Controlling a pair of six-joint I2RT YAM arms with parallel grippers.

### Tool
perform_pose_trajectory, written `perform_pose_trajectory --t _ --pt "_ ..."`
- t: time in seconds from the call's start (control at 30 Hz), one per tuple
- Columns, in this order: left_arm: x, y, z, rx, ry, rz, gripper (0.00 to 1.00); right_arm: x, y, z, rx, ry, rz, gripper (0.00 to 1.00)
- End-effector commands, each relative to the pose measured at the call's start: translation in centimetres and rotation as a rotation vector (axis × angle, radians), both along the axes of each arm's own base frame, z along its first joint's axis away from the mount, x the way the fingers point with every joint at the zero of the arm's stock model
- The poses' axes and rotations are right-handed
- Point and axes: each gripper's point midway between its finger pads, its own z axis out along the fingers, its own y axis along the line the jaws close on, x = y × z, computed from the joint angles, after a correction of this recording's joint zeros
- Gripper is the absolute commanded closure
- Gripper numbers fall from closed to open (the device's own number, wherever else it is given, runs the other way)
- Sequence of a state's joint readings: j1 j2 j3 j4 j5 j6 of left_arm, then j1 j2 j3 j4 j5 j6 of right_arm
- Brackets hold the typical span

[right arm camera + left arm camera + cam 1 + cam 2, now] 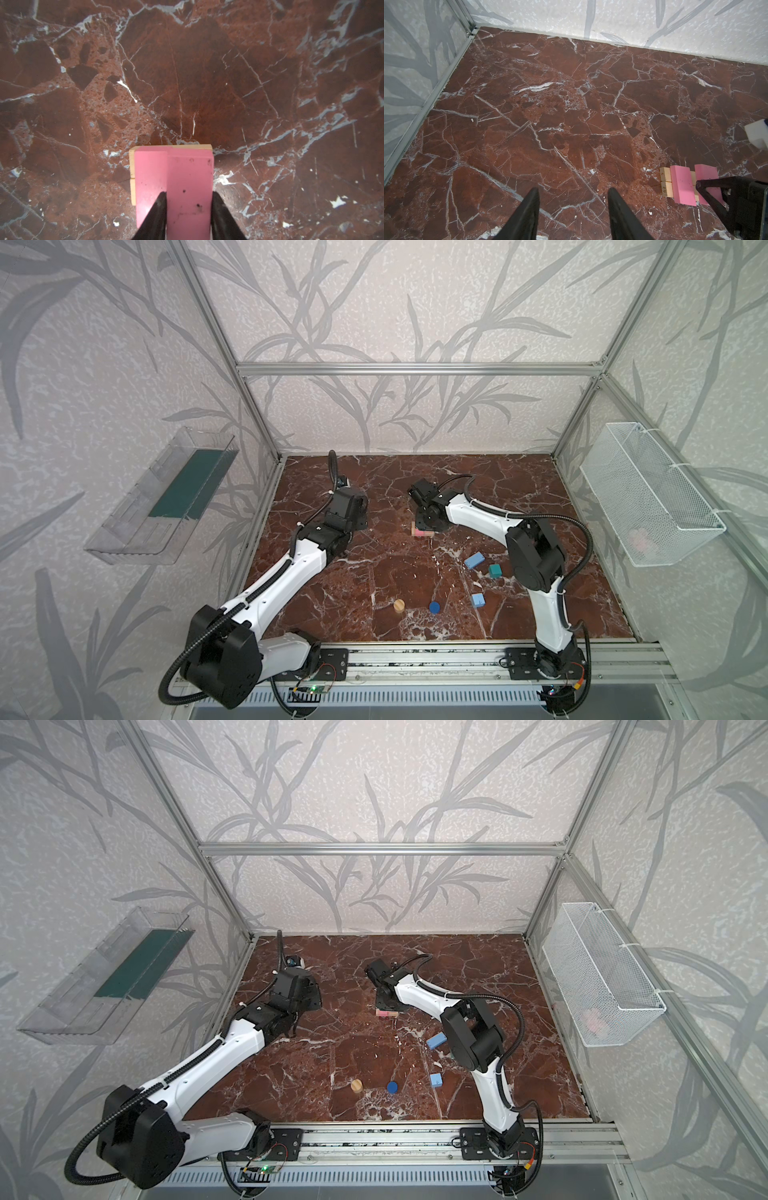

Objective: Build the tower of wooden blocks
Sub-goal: 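Set the pink block on the wood bars beside the first, open right gripper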

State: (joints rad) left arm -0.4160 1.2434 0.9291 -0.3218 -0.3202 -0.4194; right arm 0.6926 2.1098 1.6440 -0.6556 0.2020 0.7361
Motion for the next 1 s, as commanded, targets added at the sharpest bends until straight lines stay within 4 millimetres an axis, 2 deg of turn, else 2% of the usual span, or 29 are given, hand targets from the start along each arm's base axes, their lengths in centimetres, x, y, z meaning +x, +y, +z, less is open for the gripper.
perform_pose_trajectory --t 0.0,0.37,0.63,0.83,0.97 --pt "0.5 0.3 1.3 0.005 -0.025 0.020 0.48 0.3 -0.1 -0.2 -0.008 0.009 -0.002 0.63" --pt "0.4 0.4 1.3 0.006 -0.027 0.022 0.48 0.2 -0.2 0.1 -0.002 0.010 -0.007 0.63" --pt "0.4 0.0 1.4 -0.015 -0.026 0.010 0.49 0.2 -0.2 2.9 0.032 -0.042 0.002 0.61" --pt "0.8 -2.1 1.1 -0.093 -0.012 -0.073 0.50 0.1 -0.5 4.7 0.106 -0.085 0.004 0.59" --pt "1.2 -5.1 0.7 -0.176 0.007 -0.202 0.51 0.0 -1.0 5.1 0.183 -0.099 0.005 0.59"
